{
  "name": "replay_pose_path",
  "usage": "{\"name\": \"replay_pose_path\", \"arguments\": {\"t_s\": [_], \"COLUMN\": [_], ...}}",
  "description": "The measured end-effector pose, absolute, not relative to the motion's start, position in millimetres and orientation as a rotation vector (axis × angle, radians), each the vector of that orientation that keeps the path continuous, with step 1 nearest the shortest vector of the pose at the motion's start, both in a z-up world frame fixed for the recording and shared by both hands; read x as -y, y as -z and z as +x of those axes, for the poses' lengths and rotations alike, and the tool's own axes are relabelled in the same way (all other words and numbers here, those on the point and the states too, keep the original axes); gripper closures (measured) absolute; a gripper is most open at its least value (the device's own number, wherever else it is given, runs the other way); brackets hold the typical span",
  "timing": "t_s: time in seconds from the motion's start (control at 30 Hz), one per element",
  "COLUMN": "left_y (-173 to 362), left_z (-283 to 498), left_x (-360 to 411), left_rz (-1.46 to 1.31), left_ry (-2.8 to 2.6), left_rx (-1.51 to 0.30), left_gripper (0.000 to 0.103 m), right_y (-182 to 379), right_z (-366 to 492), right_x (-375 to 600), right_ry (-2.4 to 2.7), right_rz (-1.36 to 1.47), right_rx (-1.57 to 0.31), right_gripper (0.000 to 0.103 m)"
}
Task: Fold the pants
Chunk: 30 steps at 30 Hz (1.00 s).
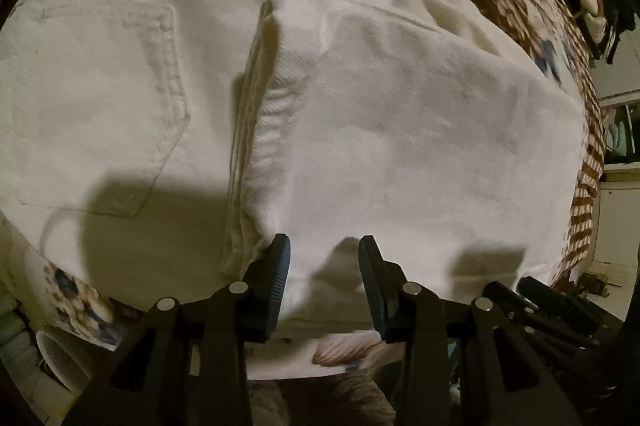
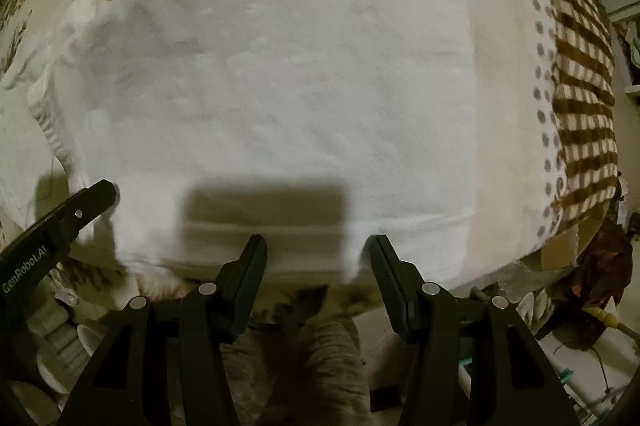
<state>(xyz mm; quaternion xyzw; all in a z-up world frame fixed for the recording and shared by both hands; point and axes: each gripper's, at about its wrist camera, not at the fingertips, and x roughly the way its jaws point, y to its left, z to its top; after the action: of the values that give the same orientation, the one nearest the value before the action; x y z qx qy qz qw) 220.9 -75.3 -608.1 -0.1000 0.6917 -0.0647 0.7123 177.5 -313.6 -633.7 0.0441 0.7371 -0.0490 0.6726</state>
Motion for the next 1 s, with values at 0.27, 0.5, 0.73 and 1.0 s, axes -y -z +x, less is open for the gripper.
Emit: {"name": "replay_pose_path", "arguments": {"t_s": [0.27,0.5,0.73,1.0], "left_y": [575,540,615,627], "left_z": [234,194,172,201], "left_x": [44,-107,-213,-223], "left_rz": [-0.474,-0.833,-1.12,-1.172], "left_ry": [0.134,-0.142,-0.393,-0.418], "left_rx": [-1.486,-1.213,-1.037,-0.909], "left_gripper": [0.051,0.033,0.036,0.047], "right_y": [626,583,582,596], "right_z": [195,217,248,250], "right_x": [305,294,268,261], "right_ry": [0.13,0.011,-0.042,-0.018], "right_rz": [0.182,0.199,0.237,0.258], "right_rx": [-1.675,-1.553,-1.541,-1.508], "right_gripper": [0.025,0.014,0.014,0.014]}}
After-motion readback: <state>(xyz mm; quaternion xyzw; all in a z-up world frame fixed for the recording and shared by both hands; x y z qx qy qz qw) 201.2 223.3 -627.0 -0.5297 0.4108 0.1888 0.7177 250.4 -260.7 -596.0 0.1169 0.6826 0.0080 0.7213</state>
